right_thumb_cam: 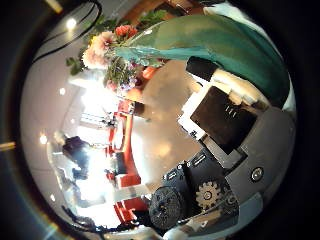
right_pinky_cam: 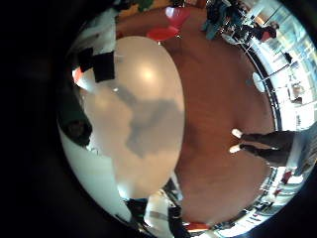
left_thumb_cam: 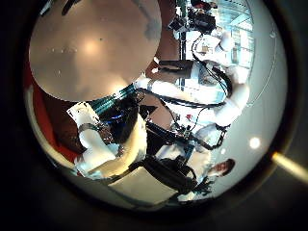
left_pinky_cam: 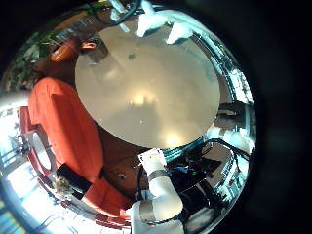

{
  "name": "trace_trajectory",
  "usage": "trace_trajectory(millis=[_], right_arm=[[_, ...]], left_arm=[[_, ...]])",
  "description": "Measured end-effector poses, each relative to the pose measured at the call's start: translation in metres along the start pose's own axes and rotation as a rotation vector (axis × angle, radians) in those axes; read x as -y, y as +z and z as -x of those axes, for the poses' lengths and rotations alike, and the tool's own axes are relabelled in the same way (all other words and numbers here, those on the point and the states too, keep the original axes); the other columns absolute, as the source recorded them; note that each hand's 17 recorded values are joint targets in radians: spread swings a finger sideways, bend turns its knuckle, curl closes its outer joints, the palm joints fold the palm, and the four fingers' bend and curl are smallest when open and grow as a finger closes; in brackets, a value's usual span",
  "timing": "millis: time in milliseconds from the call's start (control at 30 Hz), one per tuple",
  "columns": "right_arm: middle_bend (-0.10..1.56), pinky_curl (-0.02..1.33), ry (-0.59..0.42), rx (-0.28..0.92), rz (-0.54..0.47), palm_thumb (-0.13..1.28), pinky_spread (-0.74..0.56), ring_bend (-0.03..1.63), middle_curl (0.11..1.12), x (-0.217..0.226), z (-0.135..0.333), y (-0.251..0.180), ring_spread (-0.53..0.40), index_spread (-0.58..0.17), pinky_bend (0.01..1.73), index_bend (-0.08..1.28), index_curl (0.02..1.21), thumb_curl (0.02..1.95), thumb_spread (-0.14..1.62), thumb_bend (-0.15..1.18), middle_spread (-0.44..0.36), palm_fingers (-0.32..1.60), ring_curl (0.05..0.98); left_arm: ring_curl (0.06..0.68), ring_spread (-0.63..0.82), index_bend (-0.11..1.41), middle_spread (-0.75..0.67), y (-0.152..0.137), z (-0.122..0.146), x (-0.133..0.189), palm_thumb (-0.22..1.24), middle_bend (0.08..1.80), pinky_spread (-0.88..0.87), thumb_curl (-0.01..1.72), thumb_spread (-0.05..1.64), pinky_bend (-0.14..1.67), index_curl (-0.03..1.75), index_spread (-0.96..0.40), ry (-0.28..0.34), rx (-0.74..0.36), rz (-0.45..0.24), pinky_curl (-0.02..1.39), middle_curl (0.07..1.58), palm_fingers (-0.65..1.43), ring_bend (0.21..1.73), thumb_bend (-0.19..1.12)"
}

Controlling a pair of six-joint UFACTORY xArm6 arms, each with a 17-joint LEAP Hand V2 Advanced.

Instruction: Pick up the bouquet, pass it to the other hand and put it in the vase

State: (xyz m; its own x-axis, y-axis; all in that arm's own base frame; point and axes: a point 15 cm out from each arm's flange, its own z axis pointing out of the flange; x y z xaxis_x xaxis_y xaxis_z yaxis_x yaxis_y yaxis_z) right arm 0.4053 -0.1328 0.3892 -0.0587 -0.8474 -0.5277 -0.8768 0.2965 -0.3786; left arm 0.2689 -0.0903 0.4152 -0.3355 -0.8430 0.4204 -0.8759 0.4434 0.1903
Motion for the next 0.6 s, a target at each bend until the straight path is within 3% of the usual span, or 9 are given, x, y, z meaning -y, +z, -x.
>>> trace_trajectory(millis=[167,600], right_arm=[[1.27,0.81,0.003,0.201,-0.054,1.15,-0.20,1.43,0.95,-0.003,0.037,-0.024,-0.194,-0.256,1.28,1.11,0.96,1.00,0.94,0.04,-0.168,1.13,0.728],[1.29,0.85,-0.079,0.656,0.018,1.14,-0.21,1.43,0.92,-0.023,0.144,-0.056,-0.191,-0.240,1.26,1.14,0.94,1.08,0.95,0.02,-0.156,1.13,0.723]], left_arm=[[0.216,0.57,0.16,0.42,-0.011,-0.011,0.007,0.36,0.22,0.53,0.32,1.13,0.19,0.34,0.11,0.003,-0.126,-0.073,0.29,0.33,0.12,0.45,-0.02],[0.229,0.48,0.16,0.29,-0.055,-0.044,0.052,0.45,0.27,0.47,0.34,1.11,0.19,0.32,0.12,0.055,-0.425,-0.310,0.30,0.36,0.24,0.53,-0.02]])
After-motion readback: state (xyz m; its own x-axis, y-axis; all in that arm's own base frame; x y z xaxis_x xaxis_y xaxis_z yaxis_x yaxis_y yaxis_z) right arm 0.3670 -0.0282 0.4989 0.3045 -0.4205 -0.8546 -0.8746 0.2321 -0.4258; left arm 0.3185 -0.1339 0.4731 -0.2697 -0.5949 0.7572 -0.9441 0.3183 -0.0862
